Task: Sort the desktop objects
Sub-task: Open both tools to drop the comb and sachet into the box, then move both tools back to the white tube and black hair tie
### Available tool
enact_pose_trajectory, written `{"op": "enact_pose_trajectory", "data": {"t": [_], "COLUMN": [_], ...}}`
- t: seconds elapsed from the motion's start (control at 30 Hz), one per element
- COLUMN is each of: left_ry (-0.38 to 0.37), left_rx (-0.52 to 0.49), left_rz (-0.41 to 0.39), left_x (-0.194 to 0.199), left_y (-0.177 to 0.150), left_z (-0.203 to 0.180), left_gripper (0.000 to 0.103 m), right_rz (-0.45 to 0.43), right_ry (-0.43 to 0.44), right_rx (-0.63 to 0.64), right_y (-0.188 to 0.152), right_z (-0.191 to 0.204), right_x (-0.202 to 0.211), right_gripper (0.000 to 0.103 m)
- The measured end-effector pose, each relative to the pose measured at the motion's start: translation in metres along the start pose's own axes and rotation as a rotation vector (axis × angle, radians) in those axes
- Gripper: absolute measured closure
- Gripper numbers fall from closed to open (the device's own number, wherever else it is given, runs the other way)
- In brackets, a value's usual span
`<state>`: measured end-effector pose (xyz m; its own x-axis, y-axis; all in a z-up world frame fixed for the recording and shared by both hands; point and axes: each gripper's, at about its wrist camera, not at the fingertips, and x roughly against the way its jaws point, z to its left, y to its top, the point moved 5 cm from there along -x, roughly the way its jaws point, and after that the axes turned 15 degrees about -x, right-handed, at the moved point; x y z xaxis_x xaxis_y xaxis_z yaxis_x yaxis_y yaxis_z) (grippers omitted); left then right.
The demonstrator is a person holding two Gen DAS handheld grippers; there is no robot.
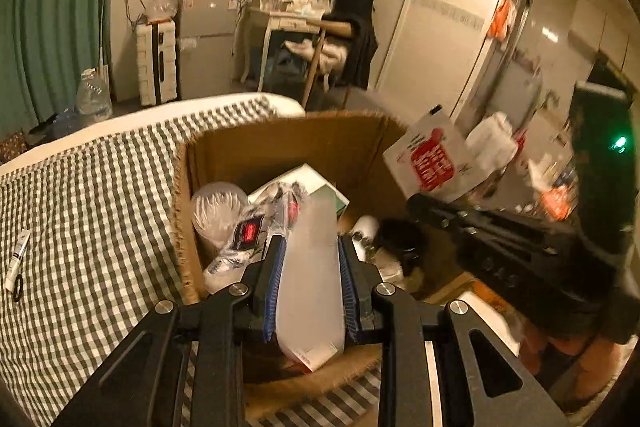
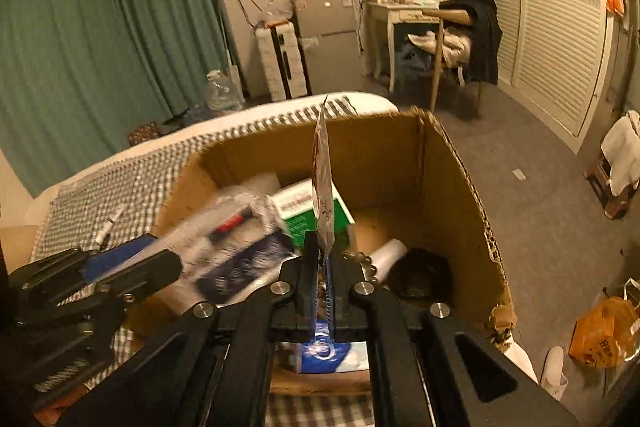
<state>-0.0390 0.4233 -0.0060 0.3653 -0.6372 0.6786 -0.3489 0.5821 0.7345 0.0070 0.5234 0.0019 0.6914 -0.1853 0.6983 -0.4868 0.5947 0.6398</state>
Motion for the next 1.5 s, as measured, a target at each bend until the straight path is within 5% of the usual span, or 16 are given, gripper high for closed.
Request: {"op": "enact_pose_trajectory", "data": {"t": [0.2,0.27,0.3,0.5,0.73,0.87,0.97,1.2,1.5], "left_ry": [0.013,0.005,0.003,0.052,0.239,0.323,0.313,0.371,0.44], "left_rx": [-0.064,-0.05,-0.046,-0.016,-0.048,0.011,0.095,0.206,0.356], "left_rz": [0.007,0.01,0.008,-0.026,-0.075,-0.075,-0.07,-0.04,0.049], "left_x": [-0.01,-0.005,-0.001,0.047,0.119,0.146,0.159,0.163,0.123], "left_y": [-0.007,-0.008,-0.008,-0.022,-0.046,-0.064,-0.081,-0.138,-0.223], "left_z": [-0.006,-0.001,0.002,0.035,0.083,0.119,0.15,0.211,0.302], "left_gripper": [0.069,0.056,0.051,0.038,0.02,0.015,0.015,0.014,0.008], "right_rz": [0.037,0.031,0.017,-0.041,-0.087,-0.087,-0.085,-0.055,0.056], "right_ry": [-0.025,-0.047,-0.048,-0.022,0.071,0.11,0.135,0.245,0.269], "right_rx": [-0.012,-0.029,-0.05,-0.072,-0.034,0.024,0.06,0.129,0.229], "right_y": [-0.016,-0.018,-0.018,-0.018,-0.031,-0.041,-0.051,-0.074,-0.114], "right_z": [-0.011,-0.015,-0.016,0.004,0.07,0.118,0.153,0.22,0.276], "right_x": [-0.016,-0.014,-0.01,0.016,0.039,0.043,0.042,0.028,-0.048], "right_gripper": [0.096,0.056,0.025,0.024,0.022,0.021,0.021,0.021,0.021]}}
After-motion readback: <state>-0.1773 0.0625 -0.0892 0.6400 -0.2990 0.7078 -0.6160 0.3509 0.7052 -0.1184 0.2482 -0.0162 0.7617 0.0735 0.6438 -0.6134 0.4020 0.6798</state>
